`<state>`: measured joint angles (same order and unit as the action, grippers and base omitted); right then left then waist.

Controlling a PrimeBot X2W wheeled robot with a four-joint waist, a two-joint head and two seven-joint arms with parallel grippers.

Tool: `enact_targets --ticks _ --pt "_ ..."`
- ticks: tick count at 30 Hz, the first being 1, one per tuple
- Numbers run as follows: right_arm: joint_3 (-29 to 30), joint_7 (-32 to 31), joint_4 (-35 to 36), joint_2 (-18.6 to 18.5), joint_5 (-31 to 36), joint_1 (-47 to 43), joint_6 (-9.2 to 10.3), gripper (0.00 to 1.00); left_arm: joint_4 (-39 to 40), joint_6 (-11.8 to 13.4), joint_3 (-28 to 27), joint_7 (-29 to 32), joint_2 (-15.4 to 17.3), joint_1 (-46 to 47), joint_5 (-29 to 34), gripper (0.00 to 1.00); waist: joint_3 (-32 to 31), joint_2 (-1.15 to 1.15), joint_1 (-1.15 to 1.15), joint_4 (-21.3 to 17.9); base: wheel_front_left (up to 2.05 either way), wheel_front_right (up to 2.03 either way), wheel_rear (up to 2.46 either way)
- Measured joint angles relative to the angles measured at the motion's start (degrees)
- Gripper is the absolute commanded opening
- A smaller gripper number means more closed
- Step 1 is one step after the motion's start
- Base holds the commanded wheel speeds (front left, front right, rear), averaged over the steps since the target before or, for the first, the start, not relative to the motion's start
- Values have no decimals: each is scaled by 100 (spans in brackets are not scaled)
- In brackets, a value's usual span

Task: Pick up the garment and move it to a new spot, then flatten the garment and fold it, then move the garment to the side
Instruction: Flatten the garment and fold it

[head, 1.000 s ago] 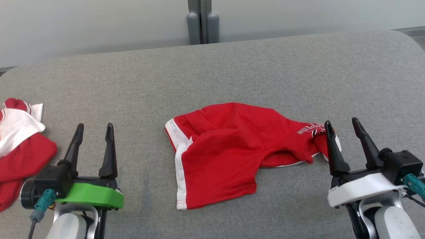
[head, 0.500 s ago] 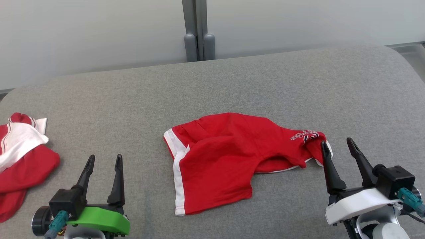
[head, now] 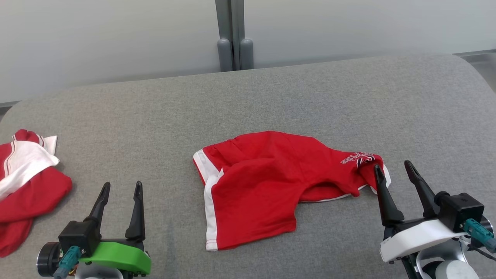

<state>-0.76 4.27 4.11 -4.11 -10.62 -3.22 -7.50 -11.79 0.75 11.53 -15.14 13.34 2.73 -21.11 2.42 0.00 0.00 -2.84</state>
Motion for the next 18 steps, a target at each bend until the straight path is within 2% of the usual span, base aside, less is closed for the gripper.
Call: enact_targets --ticks 4,7,18 --pt "-19 -33 40 -43 16 1 0 100 30 0 -23 0 -10 47 18 100 37 0 0 59 0 0 0" --pt "-240 -130 45 -154 15 35 0 100 88 -19 -10 0 -36 202 63 100 123 0 0 141 0 0 0" --pt "-2053 -569 -505 -681 -225 506 0 100 353 -83 66 0 -442 904 344 100 665 0 0 705 0 0 0"
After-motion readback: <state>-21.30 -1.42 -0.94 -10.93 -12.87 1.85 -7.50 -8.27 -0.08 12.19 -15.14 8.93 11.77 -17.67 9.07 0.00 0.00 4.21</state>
